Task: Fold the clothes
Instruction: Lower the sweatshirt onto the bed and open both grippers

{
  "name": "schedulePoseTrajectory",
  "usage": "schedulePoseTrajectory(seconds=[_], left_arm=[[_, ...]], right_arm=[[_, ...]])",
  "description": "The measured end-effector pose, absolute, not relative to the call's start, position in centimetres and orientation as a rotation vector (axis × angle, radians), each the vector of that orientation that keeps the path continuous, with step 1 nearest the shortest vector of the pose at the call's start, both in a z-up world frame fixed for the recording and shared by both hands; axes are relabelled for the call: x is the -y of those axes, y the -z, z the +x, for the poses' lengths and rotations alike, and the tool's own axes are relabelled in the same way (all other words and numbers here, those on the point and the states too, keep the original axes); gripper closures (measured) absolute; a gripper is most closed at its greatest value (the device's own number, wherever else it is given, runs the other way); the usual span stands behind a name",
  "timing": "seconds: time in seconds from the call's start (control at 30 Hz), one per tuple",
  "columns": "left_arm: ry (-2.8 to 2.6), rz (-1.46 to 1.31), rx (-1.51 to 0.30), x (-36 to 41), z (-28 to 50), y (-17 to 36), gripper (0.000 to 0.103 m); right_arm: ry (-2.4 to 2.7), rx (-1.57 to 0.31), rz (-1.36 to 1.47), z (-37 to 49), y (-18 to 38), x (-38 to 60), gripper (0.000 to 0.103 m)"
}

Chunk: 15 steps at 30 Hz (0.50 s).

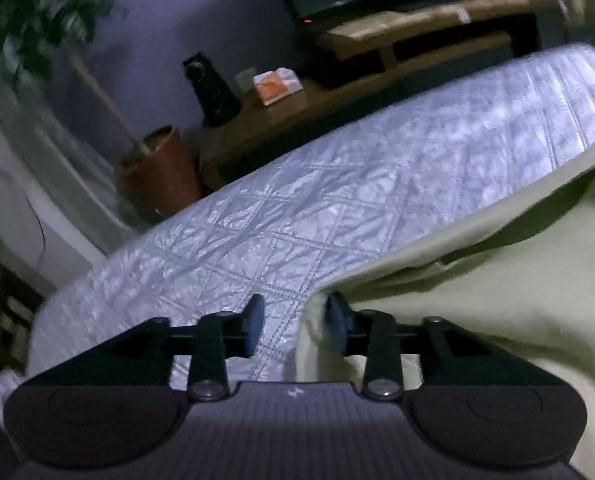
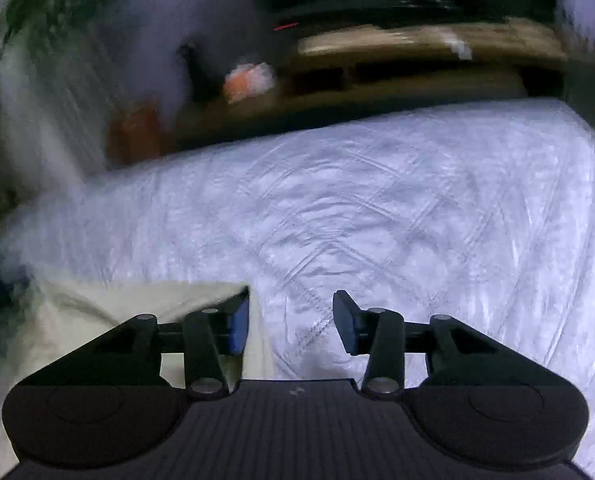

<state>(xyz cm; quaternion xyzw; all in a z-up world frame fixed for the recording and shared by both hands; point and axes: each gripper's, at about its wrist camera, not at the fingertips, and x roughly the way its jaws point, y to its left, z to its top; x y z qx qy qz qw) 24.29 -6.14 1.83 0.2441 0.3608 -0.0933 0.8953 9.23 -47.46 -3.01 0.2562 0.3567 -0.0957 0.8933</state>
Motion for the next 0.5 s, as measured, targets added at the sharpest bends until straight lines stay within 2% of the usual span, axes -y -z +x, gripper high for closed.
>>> schedulePoseTrajectory(seconds=[0.1, 0.23, 0.3, 0.43, 0.5], left_arm=[[0.175, 0.474, -0.712, 6.2, 23.6, -2.4, 0.060], [0.188, 0.424, -0.669, 7.3, 21.9, -3.2, 0.057], [0.190, 0.391, -0.661, 7.6, 21.2, -3.5, 0.046], [0.197, 0.306, -0.651, 7.1, 19.8, -3.3, 0.043], [0.172, 0.265, -0.644, 6.5, 19.0, -3.1, 0.040]], right_arm=[[0.238, -0.721, 0.514, 8.0, 3.2, 47.6, 0.048], [0.203, -0.747, 0.418, 7.2, 3.8, 46.0, 0.054], [0.185, -0.759, 0.370, 6.9, 4.2, 45.2, 0.069], [0.157, -0.776, 0.274, 6.2, 4.5, 43.9, 0.067], [0.132, -0.745, 0.138, 5.8, 3.7, 42.9, 0.065]])
